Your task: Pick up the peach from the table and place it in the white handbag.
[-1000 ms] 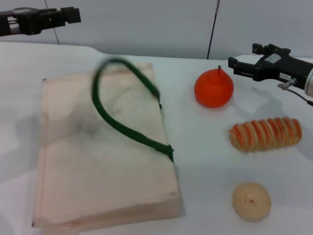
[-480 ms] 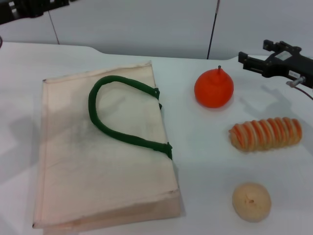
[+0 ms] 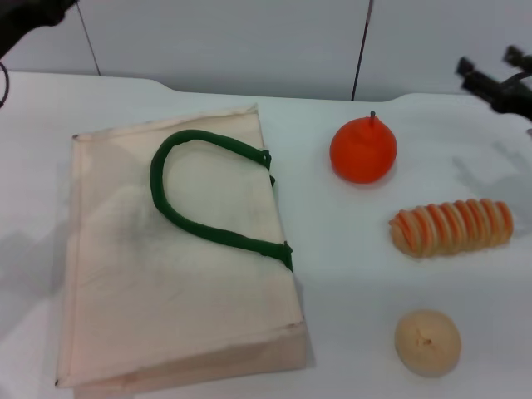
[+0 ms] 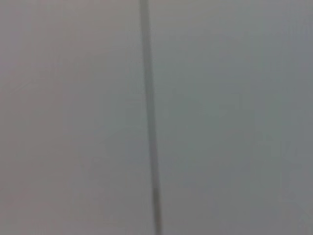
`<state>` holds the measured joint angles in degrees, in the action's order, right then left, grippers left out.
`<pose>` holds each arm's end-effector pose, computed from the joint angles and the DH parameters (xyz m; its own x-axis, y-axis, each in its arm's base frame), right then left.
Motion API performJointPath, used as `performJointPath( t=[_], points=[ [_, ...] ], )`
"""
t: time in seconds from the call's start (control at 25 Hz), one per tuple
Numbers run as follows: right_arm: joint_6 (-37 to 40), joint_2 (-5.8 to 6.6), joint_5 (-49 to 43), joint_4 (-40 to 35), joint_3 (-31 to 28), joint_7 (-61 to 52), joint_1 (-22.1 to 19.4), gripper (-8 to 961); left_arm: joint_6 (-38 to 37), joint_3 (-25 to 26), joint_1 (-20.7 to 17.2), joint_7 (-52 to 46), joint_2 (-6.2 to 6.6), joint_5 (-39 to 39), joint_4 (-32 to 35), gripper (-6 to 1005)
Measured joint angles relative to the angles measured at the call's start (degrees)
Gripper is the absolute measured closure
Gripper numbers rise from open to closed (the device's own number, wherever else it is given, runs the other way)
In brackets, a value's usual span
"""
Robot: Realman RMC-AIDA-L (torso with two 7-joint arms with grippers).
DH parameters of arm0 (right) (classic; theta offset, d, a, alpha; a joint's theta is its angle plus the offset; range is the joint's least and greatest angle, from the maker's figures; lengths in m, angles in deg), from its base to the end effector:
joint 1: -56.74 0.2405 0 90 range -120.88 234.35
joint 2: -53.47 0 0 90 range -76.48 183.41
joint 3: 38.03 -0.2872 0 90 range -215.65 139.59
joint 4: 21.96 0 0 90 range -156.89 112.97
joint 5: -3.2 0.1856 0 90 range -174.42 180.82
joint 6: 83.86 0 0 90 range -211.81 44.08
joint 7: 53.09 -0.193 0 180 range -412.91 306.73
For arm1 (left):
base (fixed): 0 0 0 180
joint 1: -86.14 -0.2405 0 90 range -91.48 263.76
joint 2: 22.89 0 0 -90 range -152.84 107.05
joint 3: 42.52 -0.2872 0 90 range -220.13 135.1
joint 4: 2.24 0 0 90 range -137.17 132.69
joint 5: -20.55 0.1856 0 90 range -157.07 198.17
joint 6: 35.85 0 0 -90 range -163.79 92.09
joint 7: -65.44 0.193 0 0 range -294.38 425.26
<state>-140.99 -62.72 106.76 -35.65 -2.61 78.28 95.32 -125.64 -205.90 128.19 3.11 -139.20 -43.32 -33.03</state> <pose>0.2730 0.4603 -0.0115 0.6886 -0.1194 -0.7152 -0.6743 -0.4682 -0.5711 -0.2431 0.4343 0.0866 0.5252 -0.1397 0.8394 0.6655 -0.5473 -0.5075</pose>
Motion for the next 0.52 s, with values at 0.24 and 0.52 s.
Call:
performJointPath(
  t=[0.24,0.52],
  points=[
    [-2.07,0.0,13.57,6.02,-1.96,13.2,-1.29,56,1.0,-0.01,-3.8,17.94,-0.14,-8.9,11.19,168],
    [-6.79,-0.23,23.42,10.26,-2.08,20.31,-2.19,57,1.57,0.07,-6.05,31.17,-0.34,-17.39,25.29,167]
  ],
)
